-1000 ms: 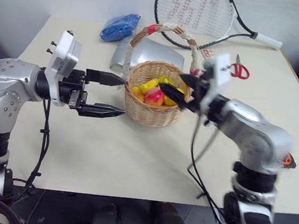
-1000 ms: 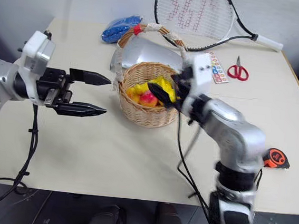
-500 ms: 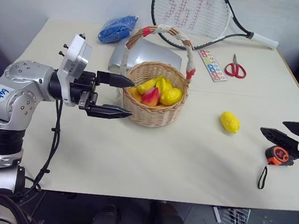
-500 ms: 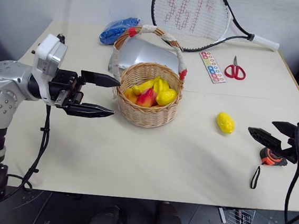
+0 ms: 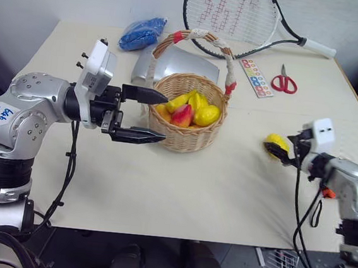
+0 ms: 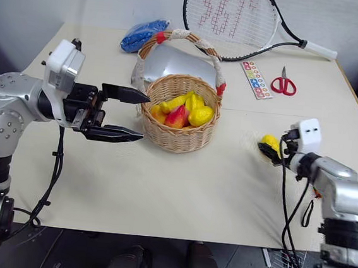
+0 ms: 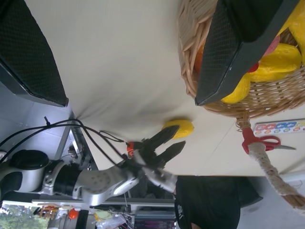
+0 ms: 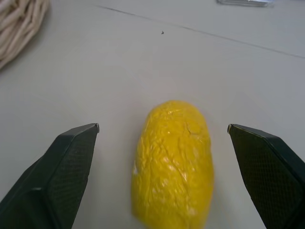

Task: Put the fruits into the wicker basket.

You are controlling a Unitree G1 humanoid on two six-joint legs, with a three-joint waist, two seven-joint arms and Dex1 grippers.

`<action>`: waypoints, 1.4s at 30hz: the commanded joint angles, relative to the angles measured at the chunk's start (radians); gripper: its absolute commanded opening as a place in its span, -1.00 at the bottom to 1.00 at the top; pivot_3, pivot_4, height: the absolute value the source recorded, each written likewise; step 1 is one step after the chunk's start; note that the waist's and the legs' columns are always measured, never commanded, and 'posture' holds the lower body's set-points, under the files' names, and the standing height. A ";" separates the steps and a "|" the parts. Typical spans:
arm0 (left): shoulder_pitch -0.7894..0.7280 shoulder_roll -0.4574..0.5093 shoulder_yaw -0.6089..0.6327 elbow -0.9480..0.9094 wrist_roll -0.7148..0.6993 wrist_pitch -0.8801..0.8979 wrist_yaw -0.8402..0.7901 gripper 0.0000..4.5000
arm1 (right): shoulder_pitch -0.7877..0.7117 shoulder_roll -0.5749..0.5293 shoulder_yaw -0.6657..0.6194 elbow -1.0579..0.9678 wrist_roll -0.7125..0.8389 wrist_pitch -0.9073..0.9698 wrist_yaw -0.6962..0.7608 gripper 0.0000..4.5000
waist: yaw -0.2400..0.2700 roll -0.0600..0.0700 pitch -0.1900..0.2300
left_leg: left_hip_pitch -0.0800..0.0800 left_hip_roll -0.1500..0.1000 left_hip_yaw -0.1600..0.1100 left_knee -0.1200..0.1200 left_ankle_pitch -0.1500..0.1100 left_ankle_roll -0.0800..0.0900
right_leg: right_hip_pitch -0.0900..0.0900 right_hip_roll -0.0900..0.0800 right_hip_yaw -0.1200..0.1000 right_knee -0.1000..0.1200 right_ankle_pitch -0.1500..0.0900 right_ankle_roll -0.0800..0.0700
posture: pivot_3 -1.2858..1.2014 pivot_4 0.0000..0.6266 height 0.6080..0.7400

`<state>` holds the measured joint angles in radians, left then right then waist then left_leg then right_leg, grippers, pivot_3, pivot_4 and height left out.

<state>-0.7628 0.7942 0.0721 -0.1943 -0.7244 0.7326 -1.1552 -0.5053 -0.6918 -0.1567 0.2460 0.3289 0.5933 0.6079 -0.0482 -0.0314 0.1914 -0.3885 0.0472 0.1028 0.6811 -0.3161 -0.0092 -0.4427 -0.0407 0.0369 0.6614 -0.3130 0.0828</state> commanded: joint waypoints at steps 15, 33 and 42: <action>0.002 0.053 0.065 -0.060 -0.043 0.050 0.045 1.00 | 0.034 0.048 -0.042 -0.028 0.011 -0.082 0.044 -0.19 | -0.004 0.000 0.000 | 0.000 0.000 0.000 0.000 0.000 -0.001 | 0.000 0.000 0.000 0.001 0.000 0.000 | 0.03 -0.52 1.00; 0.011 0.073 0.088 -0.048 -0.030 0.027 0.062 1.00 | -0.350 0.436 0.049 -0.362 0.240 0.357 -0.313 -0.19 | 0.003 0.001 0.000 | -0.002 0.000 -0.002 0.000 0.000 0.000 | -0.001 -0.003 -0.004 0.002 0.000 -0.001 | 0.03 -0.52 1.00; 0.051 0.085 0.120 -0.078 -0.039 0.028 0.084 1.00 | -0.413 0.565 0.168 -0.275 0.082 0.220 -0.399 -0.19 | -0.015 0.001 0.000 | -0.003 0.001 -0.001 -0.001 0.000 0.000 | -0.002 -0.002 -0.004 0.004 0.000 0.000 | 0.03 -0.52 1.00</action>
<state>-0.7133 0.8645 0.1557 -0.2341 -0.7481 0.7756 -1.0773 -0.8986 -0.1432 -0.0042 -0.0108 0.4323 0.8585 0.2221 -0.0636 -0.0308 0.1914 -0.3911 0.0484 0.1015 0.6803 -0.3161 -0.0098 -0.4452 -0.0426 0.0329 0.6653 -0.3130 0.0823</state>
